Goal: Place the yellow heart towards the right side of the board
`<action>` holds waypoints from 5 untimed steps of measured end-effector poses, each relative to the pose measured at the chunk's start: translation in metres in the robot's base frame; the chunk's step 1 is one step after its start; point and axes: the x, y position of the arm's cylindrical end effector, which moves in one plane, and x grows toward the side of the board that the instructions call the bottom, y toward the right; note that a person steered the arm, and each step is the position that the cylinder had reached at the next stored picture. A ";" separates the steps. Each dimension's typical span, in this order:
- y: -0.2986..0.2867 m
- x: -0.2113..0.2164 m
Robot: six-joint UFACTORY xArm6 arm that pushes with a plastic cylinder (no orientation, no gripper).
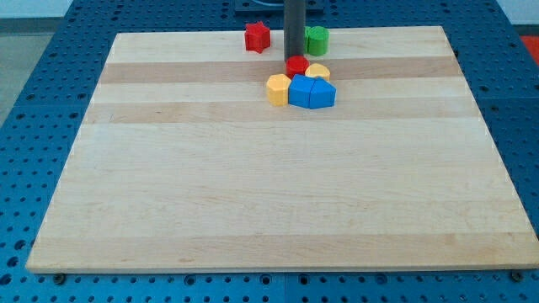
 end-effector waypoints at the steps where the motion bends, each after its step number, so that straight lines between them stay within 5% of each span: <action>1: 0.009 0.010; 5: 0.017 0.052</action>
